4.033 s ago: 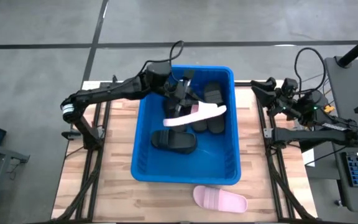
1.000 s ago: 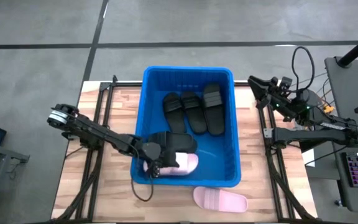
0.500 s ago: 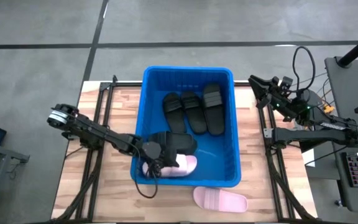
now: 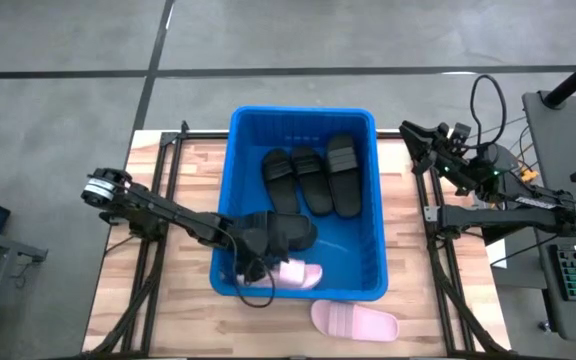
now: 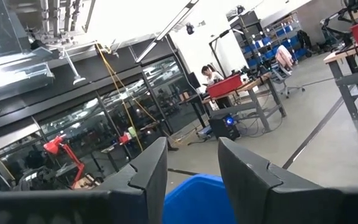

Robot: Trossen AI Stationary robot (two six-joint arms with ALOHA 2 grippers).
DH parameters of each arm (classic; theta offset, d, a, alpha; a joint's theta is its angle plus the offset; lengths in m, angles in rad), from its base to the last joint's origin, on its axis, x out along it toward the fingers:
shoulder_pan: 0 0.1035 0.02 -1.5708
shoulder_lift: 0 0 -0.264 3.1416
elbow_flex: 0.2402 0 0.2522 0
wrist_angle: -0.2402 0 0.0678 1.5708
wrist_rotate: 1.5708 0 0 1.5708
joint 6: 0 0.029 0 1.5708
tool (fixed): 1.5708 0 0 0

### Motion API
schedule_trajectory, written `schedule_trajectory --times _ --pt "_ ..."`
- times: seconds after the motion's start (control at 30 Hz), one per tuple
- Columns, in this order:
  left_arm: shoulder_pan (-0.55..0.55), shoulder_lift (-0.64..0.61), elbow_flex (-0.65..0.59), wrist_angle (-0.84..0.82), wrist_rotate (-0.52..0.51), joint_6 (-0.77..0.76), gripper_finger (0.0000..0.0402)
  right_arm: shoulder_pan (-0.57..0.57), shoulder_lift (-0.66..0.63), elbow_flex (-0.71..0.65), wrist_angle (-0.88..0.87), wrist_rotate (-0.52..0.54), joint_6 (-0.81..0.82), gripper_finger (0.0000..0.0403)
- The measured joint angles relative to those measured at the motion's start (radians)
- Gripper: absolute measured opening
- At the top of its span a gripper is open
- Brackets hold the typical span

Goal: Pick and place slides into bin
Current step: Put the pink slides into the blue organize bin, then put the pink slides into the blue organizer bin

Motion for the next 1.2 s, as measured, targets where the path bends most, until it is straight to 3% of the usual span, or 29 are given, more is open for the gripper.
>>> schedule_trajectory --times 0.23,0.43,0.7,0.93,1.2 --pt "0.0 -0.019 0.004 -0.055 -0.2 -0.001 0.0321 0.0 0.0 0.0 0.0 0.0 -0.023 0.0129" --pt "0.0 -0.046 0.097 -0.113 -0.239 -0.148 0.0327 0.0 0.0 0.0 0.008 0.0 -0.041 0.013" --pt "0.0 -0.122 0.172 -0.109 -0.45 -0.358 0.0327 0.0 0.0 0.013 0.017 -0.001 -0.056 0.0137" --pt "0.0 -0.175 0.226 -0.095 -0.543 -0.548 0.0327 0.0 0.0 0.06 0.014 -0.002 -0.159 0.0128" --pt "0.0 -0.175 0.312 0.177 -0.908 -0.733 0.0327 0.0 0.0 0.121 0.004 -0.059 -0.221 0.0123"
